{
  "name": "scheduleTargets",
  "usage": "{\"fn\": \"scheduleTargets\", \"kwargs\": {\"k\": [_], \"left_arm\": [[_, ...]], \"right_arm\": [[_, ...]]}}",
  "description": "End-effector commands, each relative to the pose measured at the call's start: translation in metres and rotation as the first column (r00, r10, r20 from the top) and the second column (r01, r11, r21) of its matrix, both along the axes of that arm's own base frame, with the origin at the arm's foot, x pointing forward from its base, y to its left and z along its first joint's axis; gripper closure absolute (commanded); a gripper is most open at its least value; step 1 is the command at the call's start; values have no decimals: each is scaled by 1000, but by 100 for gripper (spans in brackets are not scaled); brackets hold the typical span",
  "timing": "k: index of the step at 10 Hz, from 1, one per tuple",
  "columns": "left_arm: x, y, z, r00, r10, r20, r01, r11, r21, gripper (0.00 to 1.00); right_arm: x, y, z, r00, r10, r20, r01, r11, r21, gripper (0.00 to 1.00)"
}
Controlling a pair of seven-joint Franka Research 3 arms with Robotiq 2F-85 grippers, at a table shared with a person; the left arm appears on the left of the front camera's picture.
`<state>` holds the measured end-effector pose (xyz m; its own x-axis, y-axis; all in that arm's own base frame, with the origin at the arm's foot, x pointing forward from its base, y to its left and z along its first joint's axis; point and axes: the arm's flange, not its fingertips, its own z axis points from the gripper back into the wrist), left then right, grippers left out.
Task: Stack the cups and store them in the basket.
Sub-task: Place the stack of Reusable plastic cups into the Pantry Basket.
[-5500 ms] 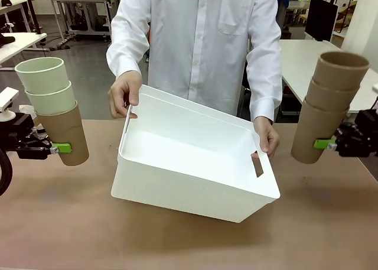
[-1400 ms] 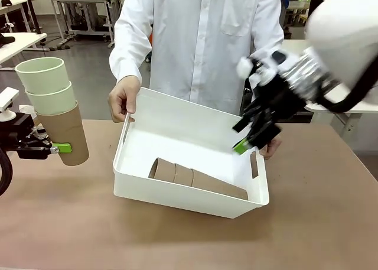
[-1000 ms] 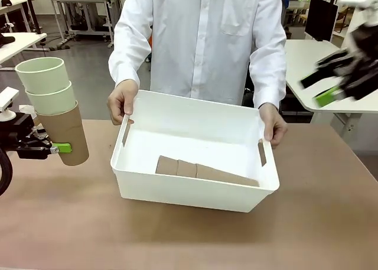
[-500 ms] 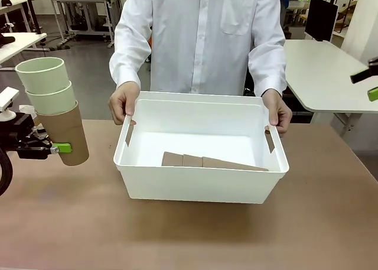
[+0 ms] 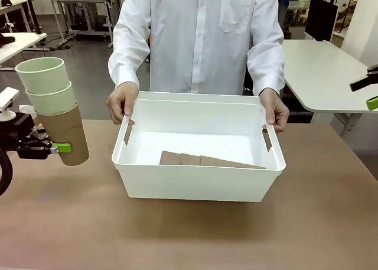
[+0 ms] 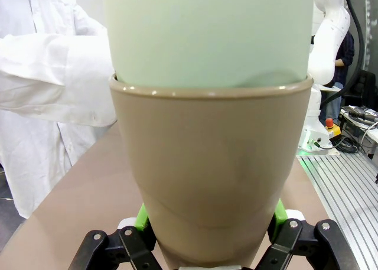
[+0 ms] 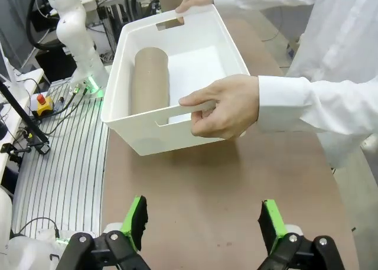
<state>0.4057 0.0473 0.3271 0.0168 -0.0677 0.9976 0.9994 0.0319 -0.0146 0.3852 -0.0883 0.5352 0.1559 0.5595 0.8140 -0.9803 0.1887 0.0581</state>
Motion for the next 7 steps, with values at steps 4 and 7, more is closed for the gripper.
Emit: {"fn": "scheduleTargets", "kwargs": {"k": [4, 7], "left_arm": [[0, 0, 5, 1000, -1, 10, 1, 1000, -9, 16], [0, 0, 5, 1000, -1, 10, 1, 1000, -9, 16]], "right_arm": [[-1, 1, 7, 1000, -11, -10, 11, 1000, 15, 0], [-1, 1, 7, 1000, -11, -10, 11, 1000, 15, 0]]}}
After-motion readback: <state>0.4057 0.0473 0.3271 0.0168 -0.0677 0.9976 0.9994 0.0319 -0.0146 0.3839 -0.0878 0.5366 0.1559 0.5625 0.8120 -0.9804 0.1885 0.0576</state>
